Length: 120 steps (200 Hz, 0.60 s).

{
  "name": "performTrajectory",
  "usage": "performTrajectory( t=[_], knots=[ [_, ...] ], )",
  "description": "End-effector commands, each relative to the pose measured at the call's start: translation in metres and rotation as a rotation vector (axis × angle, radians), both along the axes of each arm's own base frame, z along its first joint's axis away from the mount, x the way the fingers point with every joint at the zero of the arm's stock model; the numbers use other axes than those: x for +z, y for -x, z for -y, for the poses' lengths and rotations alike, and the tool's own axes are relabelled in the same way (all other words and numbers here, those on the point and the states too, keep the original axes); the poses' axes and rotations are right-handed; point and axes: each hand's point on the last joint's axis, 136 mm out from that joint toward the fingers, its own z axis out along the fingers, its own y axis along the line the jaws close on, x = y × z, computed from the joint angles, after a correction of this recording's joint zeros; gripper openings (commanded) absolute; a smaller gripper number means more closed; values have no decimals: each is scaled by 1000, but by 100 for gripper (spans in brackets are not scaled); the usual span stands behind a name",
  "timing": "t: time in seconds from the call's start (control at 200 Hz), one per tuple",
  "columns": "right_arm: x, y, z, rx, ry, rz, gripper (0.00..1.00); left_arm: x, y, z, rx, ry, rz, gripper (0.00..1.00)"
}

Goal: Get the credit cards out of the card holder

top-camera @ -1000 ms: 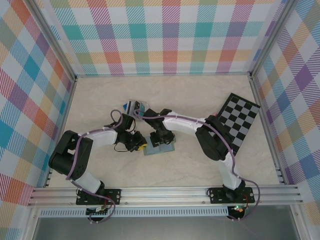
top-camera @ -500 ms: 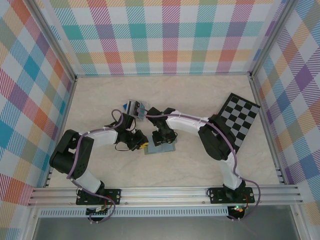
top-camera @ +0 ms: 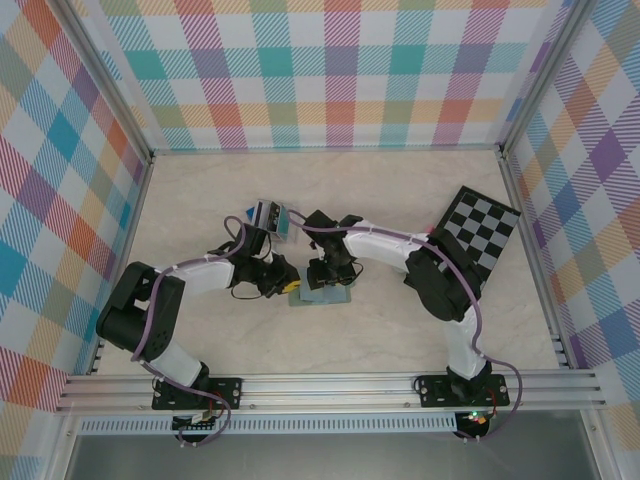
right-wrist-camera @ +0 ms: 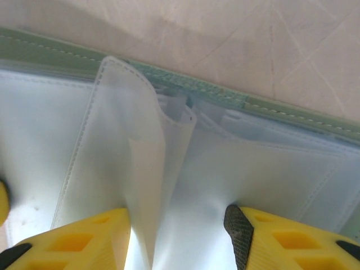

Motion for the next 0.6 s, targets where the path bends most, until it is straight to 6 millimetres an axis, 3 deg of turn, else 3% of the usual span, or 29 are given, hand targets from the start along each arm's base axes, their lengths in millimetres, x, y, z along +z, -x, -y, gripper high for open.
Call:
performTrajectory(
  t=[0.0, 0.435, 0.595],
  knots=[
    [6, 7, -11, 21, -78, -24, 52, 20, -4, 14, -43, 46, 60, 16],
    [21, 7, -15, 27, -148, -11, 50, 25, -6, 15, -68, 37, 86, 20],
    [23, 6, -14, 26, -146, -3, 48, 22, -7, 13, -67, 19, 80, 13]
  ],
)
